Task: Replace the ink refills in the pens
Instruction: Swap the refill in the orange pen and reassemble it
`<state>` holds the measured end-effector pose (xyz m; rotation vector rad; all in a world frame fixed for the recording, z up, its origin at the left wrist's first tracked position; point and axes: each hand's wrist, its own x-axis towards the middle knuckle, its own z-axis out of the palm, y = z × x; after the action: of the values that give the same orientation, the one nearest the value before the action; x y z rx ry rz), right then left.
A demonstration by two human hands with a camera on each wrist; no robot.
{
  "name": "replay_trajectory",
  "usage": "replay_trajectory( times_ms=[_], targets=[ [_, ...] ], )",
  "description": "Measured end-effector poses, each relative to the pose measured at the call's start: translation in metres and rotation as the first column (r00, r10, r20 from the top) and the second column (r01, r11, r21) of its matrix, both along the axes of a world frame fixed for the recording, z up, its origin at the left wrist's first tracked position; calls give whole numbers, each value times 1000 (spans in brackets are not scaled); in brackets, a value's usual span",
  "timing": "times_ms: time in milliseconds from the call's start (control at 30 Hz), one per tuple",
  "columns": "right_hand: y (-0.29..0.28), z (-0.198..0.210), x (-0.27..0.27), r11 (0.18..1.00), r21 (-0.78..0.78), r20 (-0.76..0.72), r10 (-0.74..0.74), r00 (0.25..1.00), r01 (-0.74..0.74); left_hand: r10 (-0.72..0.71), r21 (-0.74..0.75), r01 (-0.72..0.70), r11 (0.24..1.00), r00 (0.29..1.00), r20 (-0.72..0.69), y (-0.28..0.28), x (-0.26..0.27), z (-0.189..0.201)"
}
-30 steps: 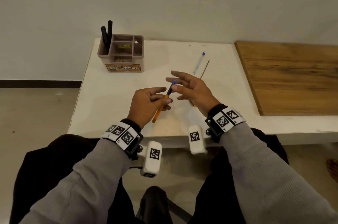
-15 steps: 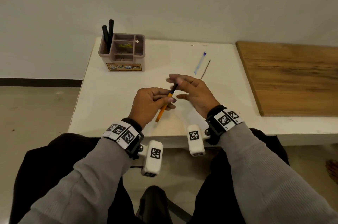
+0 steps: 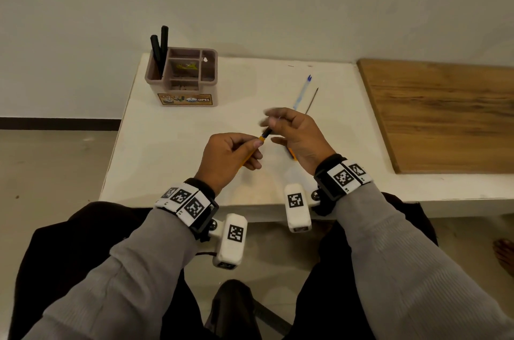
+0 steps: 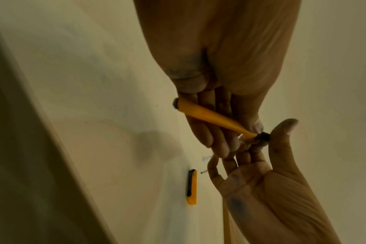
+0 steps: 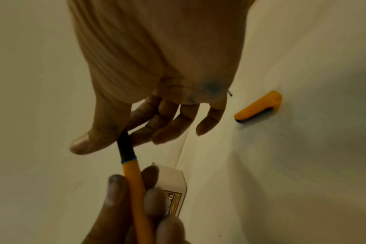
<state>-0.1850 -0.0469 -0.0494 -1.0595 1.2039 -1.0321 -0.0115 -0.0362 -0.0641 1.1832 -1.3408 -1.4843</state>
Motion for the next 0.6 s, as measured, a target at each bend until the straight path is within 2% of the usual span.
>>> replay_trajectory(
  times_ms=[67,100,233,367,400,533,600],
  targets=[
    [2,4,-1,996,19,30,86,996,-87,15,-7,-15,1000,1000,-4,-1,0,-2],
    [3,5,-1,997,4,24,73,997,-73,18,-3,-18,1000,1000,-12,-1,0,-3],
    [3,7,11,991,0,-54,-134,989,135,5,15,-5,1000,999,-36,1,-3,-1],
    [2,6,14,999,25,114,-25,993,22,14,48,-10,999,996,-86,3,-4,4],
    [3,6,15,999,13,116,-33,993,32,9,53,-3,999,995,-97,2,-3,4],
    [3,6,20,981,46,-49,-185,982,187,2,60,2,998,997,-78,1,-3,2],
    [2,7,20,988,65,25,-142,990,140,-4,62,9,998,997,-77,2,-4,4]
  ],
)
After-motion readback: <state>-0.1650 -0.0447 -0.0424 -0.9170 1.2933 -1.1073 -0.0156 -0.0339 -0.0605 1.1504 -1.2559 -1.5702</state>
